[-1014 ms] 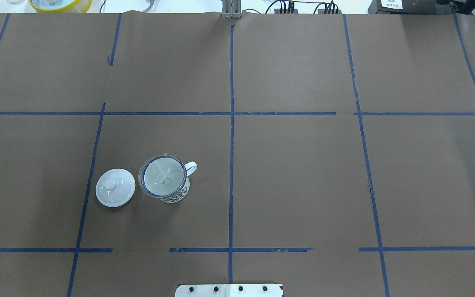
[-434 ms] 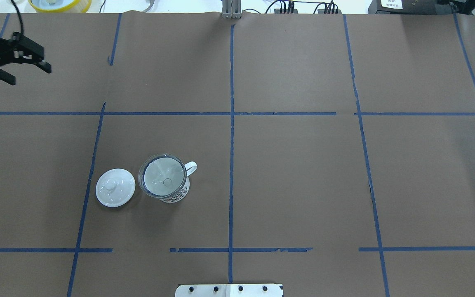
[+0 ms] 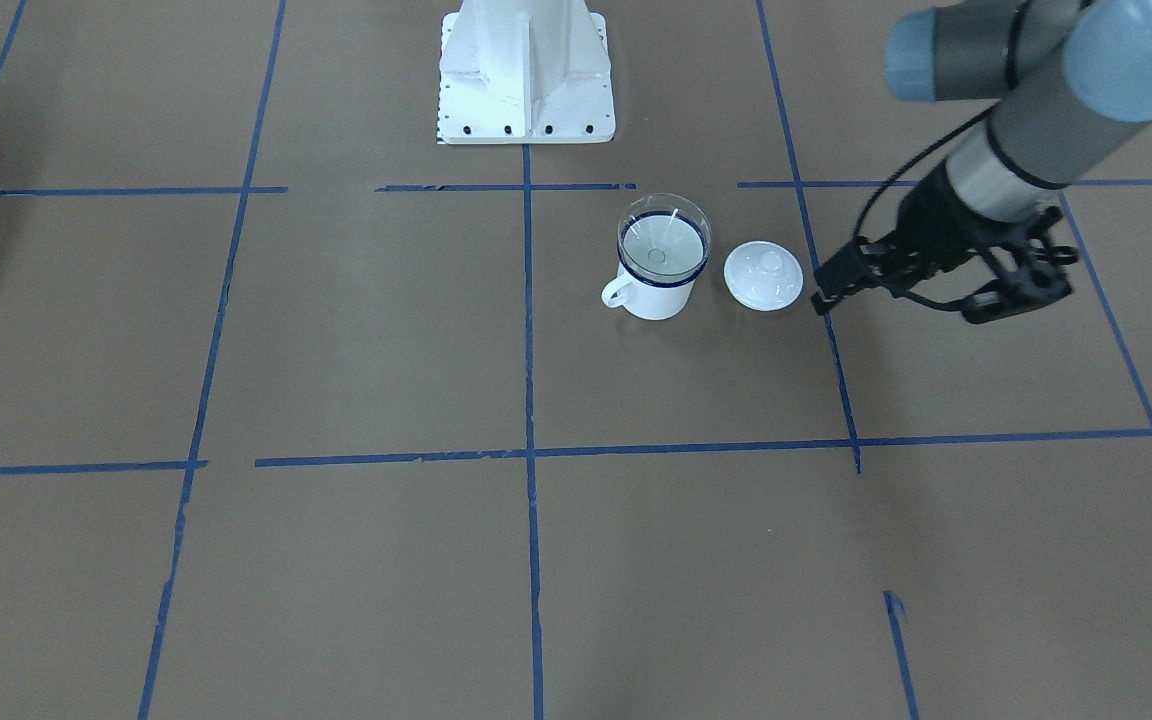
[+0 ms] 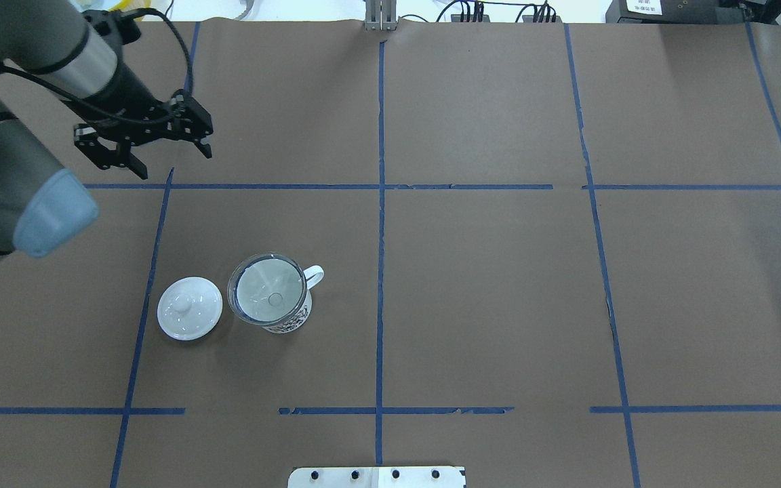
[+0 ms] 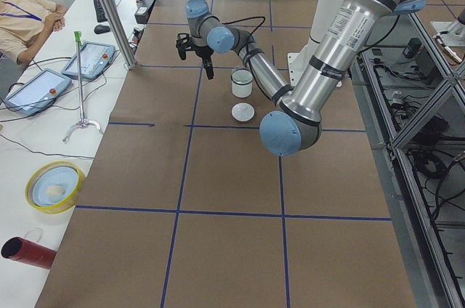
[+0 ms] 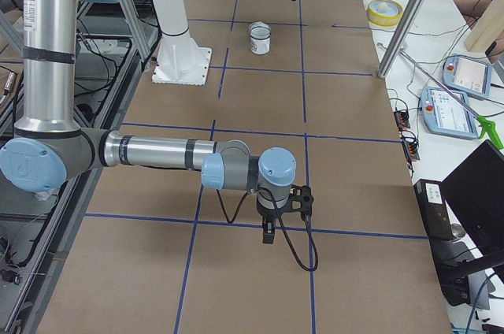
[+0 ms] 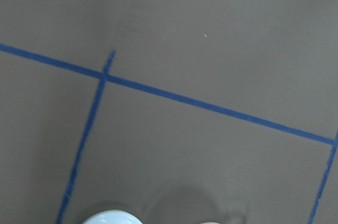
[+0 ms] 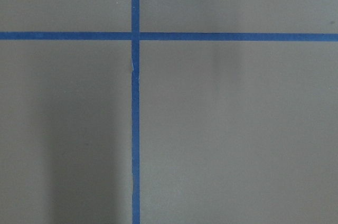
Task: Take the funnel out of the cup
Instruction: 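Move the left gripper over the glass funnel in the white mug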
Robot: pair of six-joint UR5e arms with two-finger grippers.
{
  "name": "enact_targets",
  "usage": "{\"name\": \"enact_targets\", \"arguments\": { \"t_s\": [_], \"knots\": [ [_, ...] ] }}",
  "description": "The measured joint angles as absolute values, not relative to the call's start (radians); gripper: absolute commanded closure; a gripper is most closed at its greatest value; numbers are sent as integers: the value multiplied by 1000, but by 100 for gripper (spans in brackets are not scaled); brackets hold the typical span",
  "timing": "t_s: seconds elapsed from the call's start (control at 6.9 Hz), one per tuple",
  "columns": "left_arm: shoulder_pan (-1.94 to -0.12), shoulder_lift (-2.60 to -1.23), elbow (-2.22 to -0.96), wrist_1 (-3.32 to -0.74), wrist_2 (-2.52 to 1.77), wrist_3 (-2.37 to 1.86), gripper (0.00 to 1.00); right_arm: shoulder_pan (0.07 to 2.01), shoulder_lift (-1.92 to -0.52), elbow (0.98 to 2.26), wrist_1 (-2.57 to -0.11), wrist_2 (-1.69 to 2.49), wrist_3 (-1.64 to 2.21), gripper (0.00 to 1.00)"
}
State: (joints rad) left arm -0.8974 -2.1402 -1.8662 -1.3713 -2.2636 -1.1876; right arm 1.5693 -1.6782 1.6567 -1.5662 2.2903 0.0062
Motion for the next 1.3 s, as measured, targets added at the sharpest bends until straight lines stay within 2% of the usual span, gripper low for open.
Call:
{"name": "enact_targets", "arguments": {
  "t_s": [0.29,0.58,1.01,1.16,1.3],
  "knots": [
    [-748,-2213,-1873,-1306,-2188,-1282,3,1569,-1678,1657,-1566,2290,6,0],
    [-617,-2222,-1865,-1303,-2117,-1340,9,1569,-1678,1657,-1566,2290,6,0],
    [-562,-2225,-1823,-1331,-2065,-1346,15,1569,-1678,1657,-1566,2290,6,0],
    [-561,-2226,-1806,-1350,-2058,-1345,22,1569,-1678,1657,-1566,2290,6,0],
    [-560,-2227,-1791,-1374,-2056,-1345,55,1569,-1678,1657,-1566,2290,6,0]
  ]
}}
